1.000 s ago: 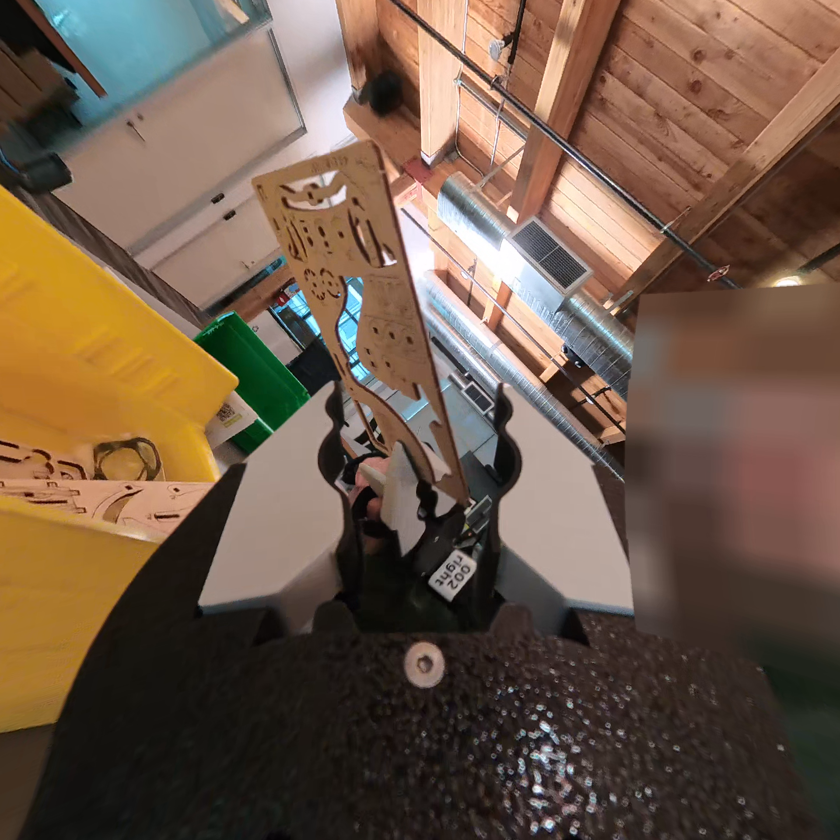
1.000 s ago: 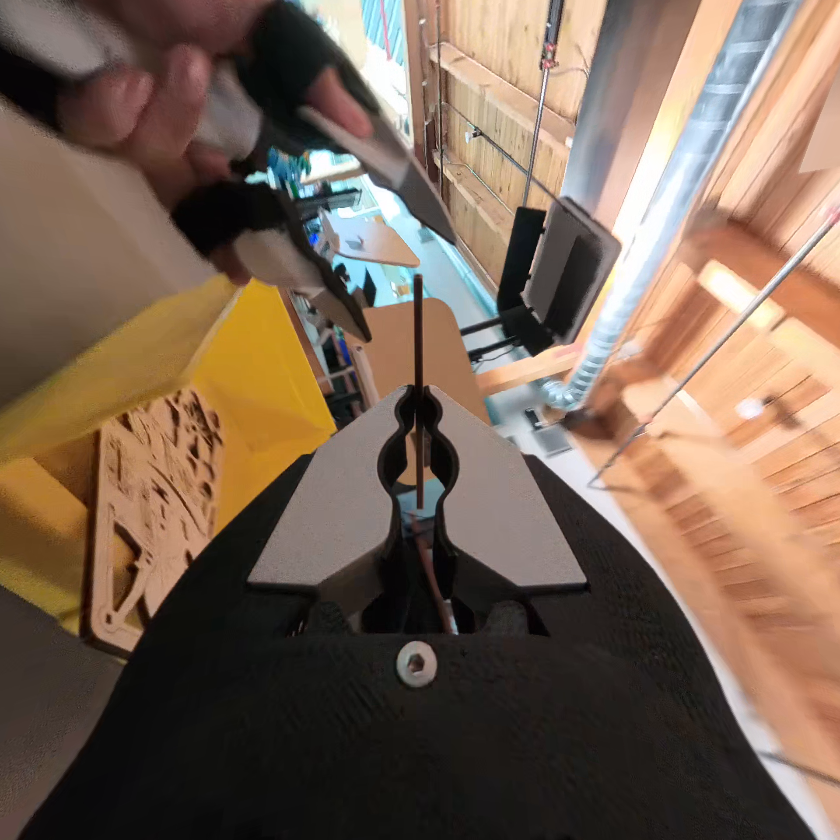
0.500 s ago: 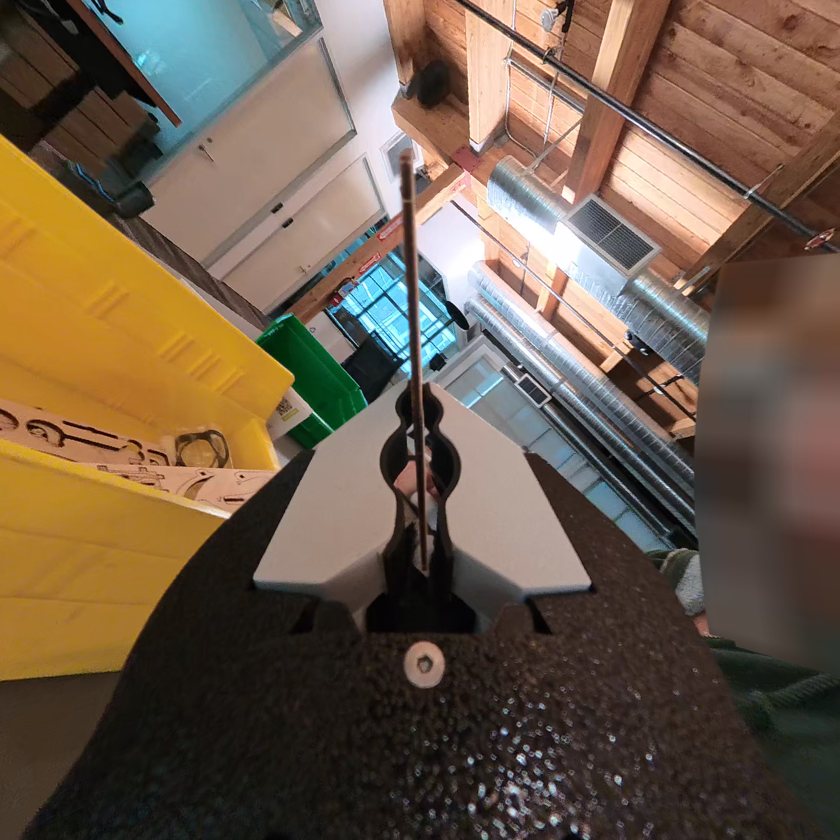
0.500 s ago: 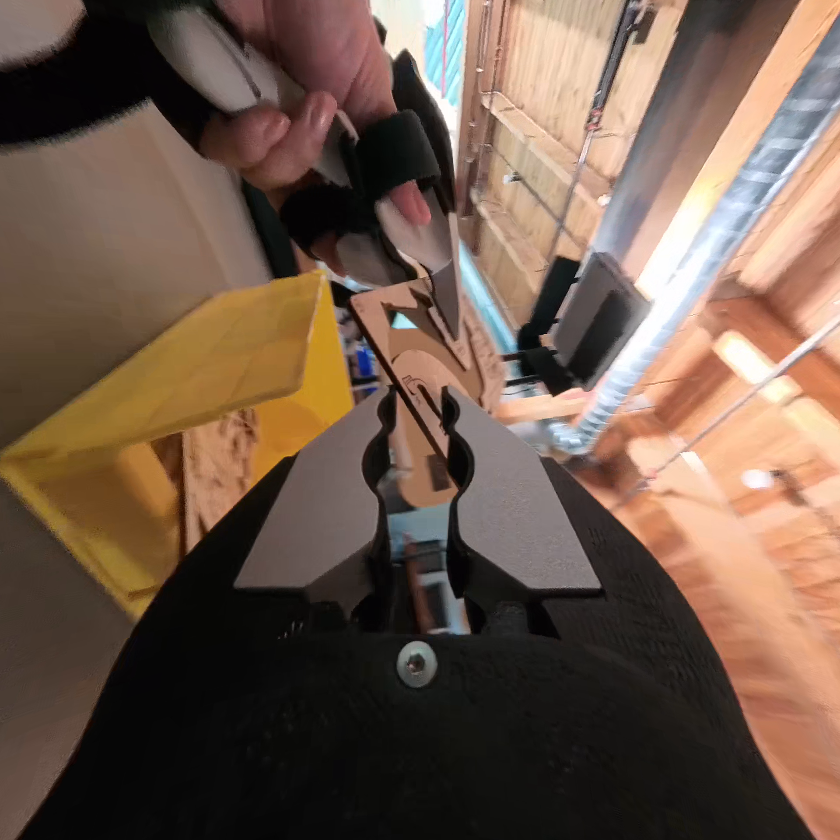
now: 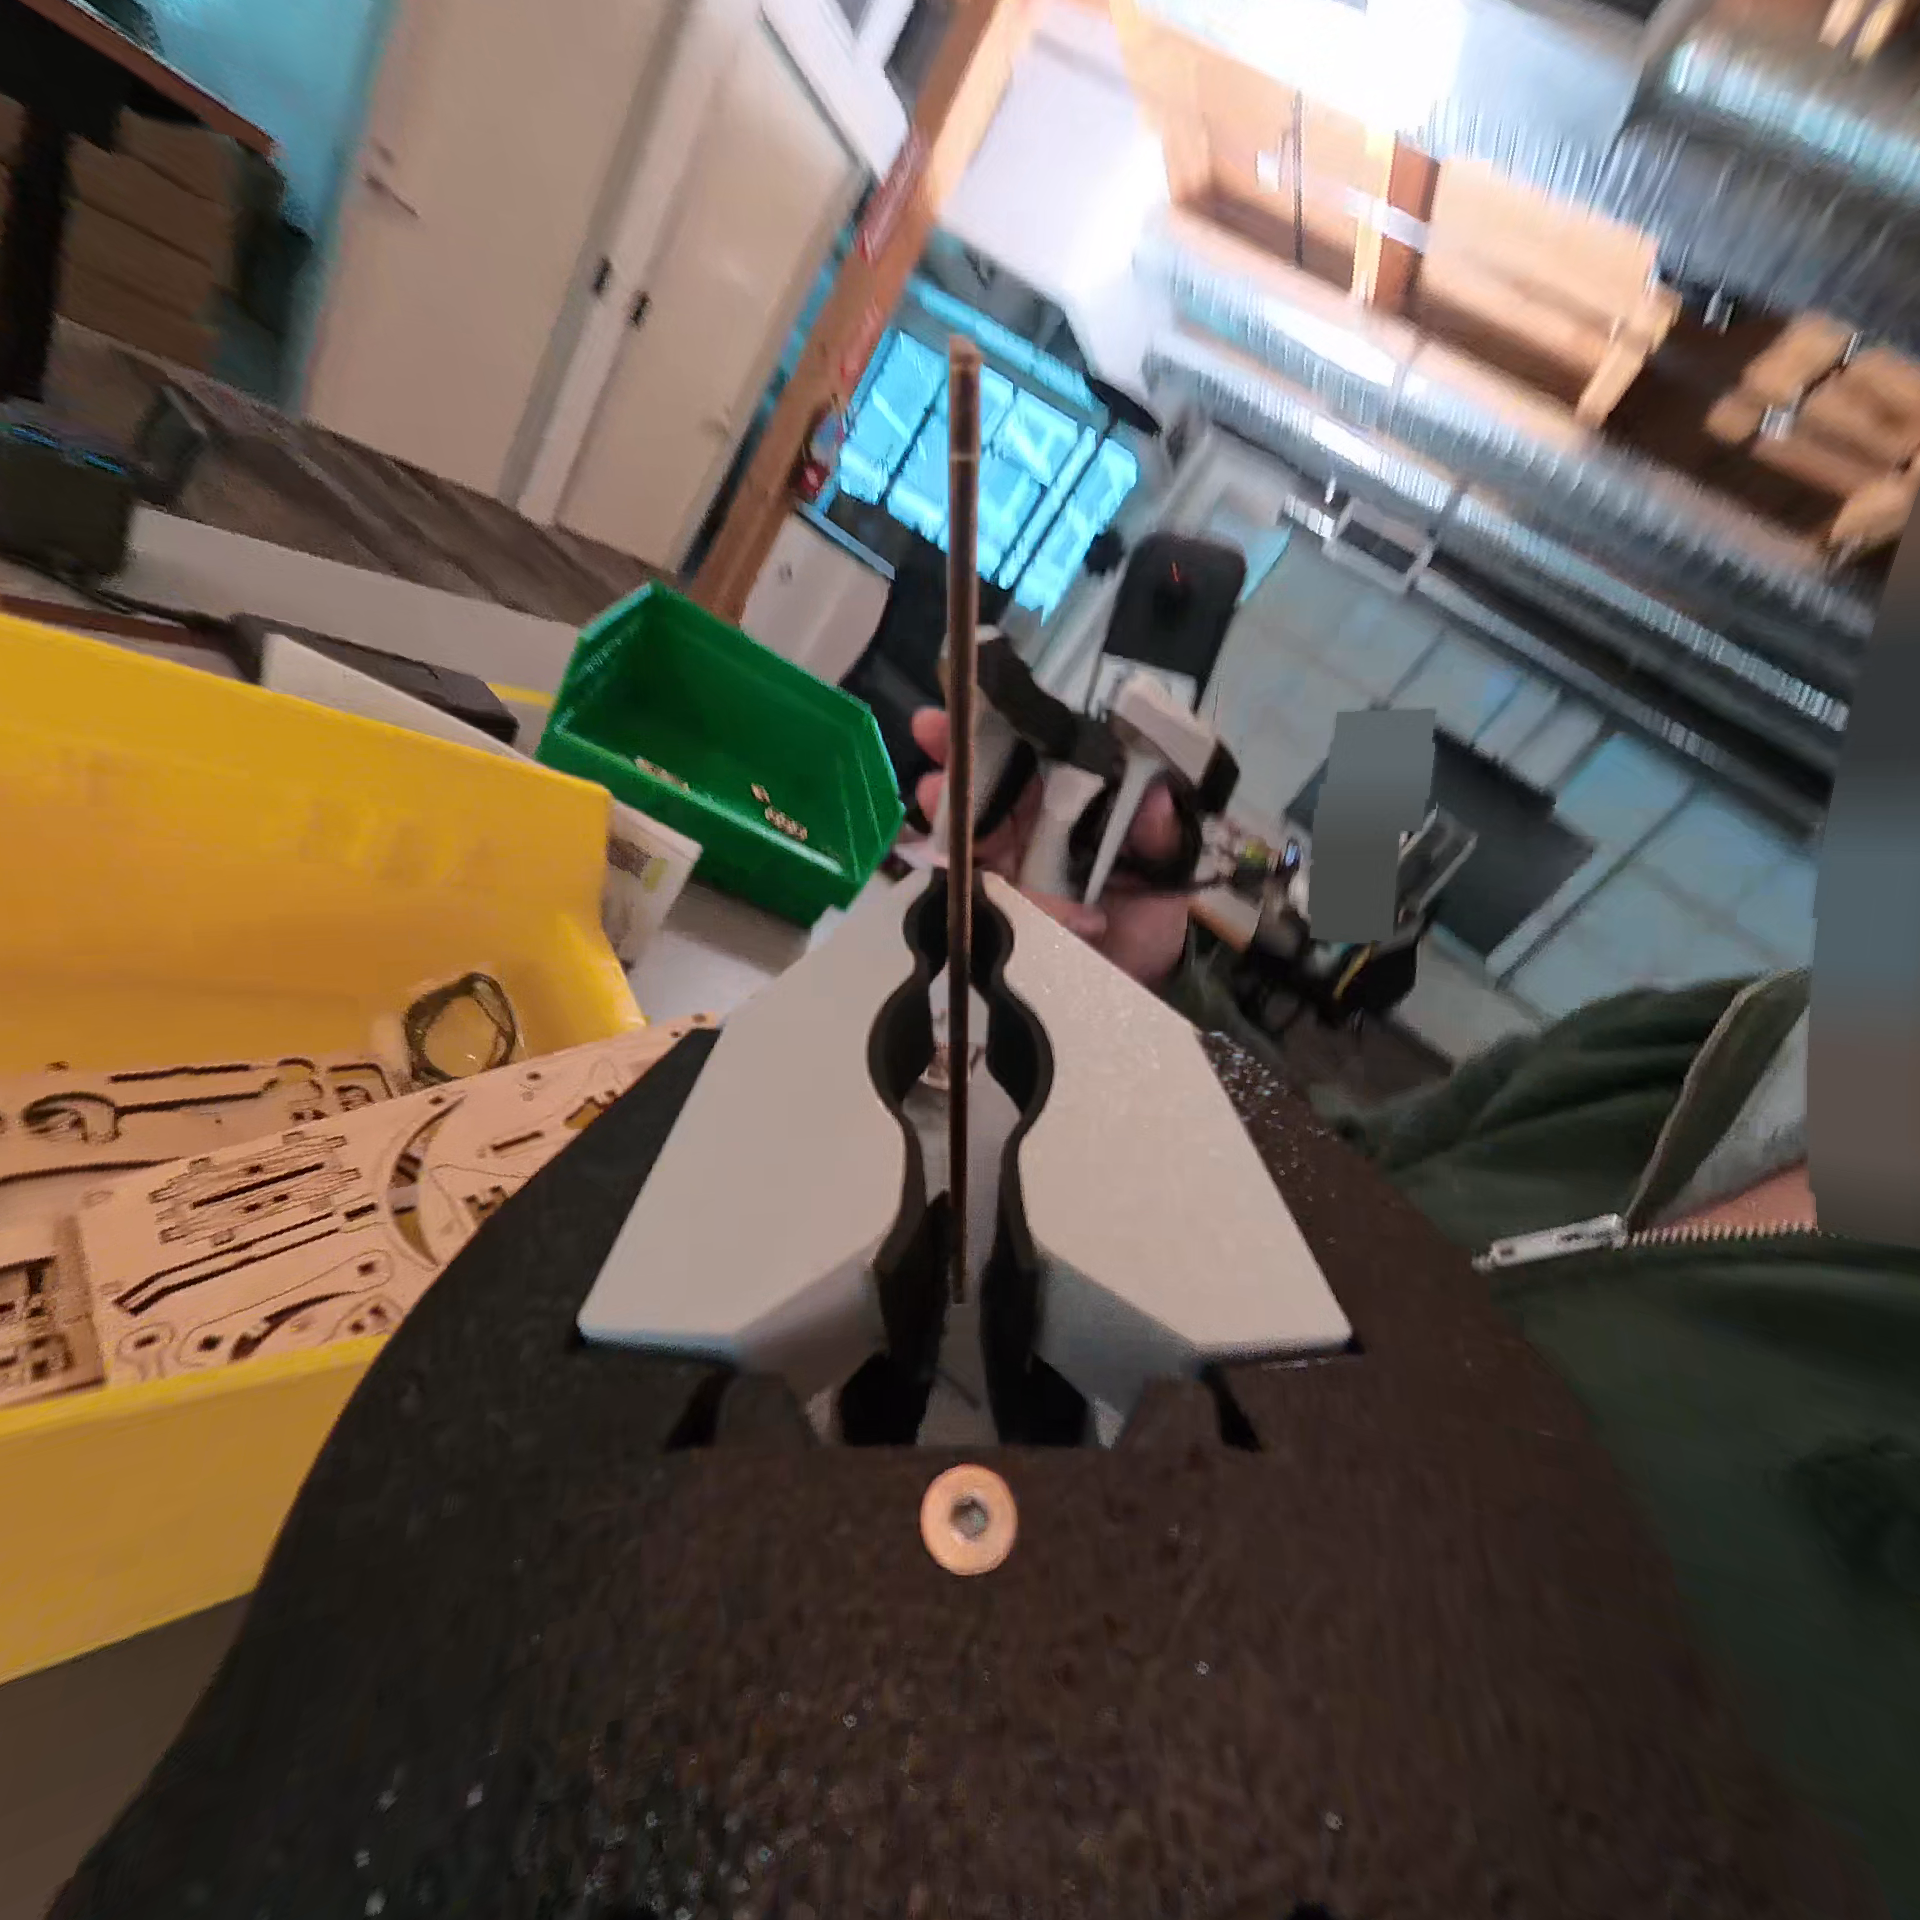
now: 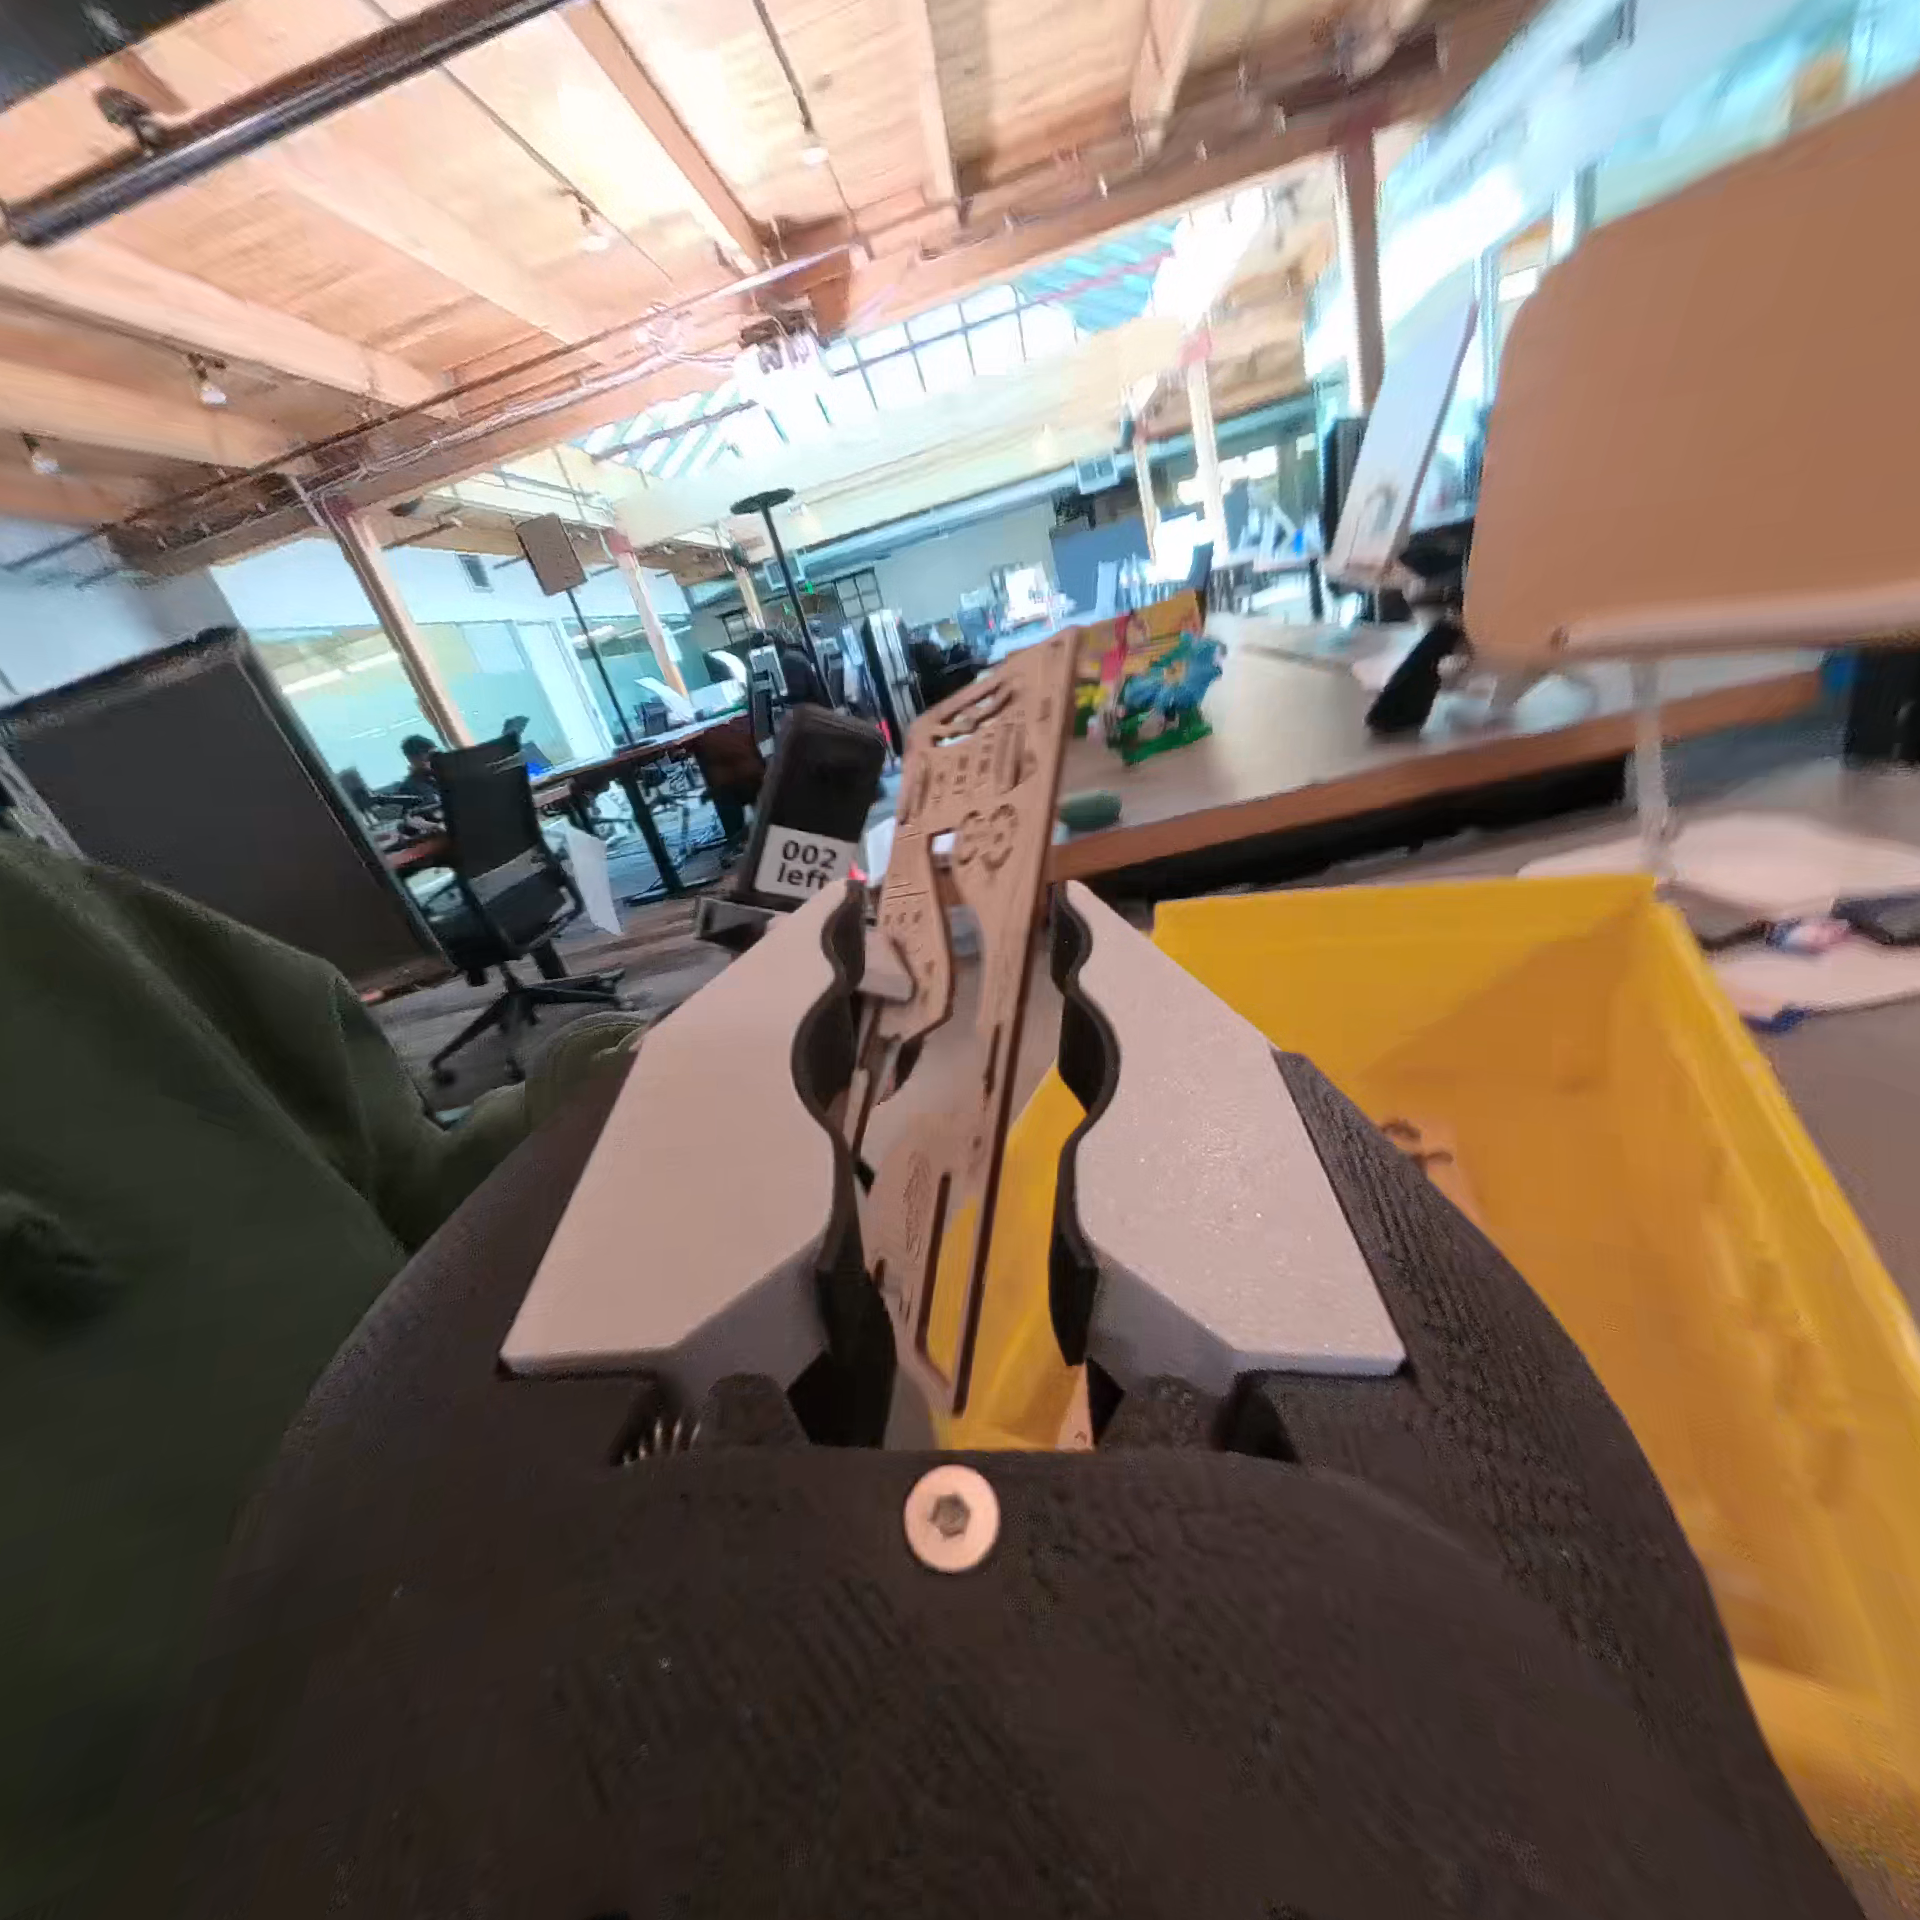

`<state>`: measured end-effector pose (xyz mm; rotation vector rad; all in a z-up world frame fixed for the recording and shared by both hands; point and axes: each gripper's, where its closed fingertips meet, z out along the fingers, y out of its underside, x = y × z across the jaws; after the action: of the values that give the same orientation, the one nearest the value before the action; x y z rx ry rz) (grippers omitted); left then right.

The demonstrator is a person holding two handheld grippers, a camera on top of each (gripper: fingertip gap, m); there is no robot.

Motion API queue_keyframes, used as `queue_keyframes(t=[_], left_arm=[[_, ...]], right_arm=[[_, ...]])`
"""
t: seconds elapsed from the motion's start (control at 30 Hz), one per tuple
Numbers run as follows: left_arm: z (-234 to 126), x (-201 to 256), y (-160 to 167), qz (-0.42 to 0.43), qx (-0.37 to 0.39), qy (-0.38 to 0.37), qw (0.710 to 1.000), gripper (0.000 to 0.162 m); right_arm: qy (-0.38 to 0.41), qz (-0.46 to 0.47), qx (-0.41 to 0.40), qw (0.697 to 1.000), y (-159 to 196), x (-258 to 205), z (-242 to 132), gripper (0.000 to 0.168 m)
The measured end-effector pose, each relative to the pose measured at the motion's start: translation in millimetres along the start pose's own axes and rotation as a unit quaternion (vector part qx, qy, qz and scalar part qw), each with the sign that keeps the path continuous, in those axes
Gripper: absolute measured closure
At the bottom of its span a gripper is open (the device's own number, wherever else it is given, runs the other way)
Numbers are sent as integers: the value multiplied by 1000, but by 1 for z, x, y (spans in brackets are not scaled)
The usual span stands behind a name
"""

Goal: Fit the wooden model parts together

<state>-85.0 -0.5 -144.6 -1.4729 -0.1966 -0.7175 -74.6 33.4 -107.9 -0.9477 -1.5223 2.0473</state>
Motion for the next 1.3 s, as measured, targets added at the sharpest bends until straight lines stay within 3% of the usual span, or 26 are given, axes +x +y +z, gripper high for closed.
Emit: queue_keyframes(t=[0.13,0.2,0.3,0.37,0.43,0.5,0.63,0.87,1.07,1.3], left_arm=[[20,23,21,52,-79,9,995,161],[26,30,25,60,-90,14,994,161],[35,36,29,61,-91,21,994,161],[45,44,29,69,-78,36,994,157],[55,56,25,69,-49,63,994,132],[64,67,22,59,-33,90,994,135],[88,76,37,52,-60,100,992,162],[127,92,72,103,-127,69,984,161],[147,103,100,115,-162,63,978,161],[162,100,123,200,-199,7,959,162]], right_arm=[[-22,22,-26,999,1,-11,-4,139],[-30,26,-35,999,2,-15,-10,158],[-56,51,-28,997,0,-24,-24,164],[-70,67,-11,995,-5,-30,-32,167],[-70,73,-10,995,-4,-34,-43,168],[-69,78,-9,994,-3,-38,-55,168],[-68,83,10,994,-5,-50,-84,167],[6,12,0,1000,5,-55,-129,160],[9,-11,-1,1000,19,-63,-171,163],[46,-45,2,998,36,-54,-191,160]])
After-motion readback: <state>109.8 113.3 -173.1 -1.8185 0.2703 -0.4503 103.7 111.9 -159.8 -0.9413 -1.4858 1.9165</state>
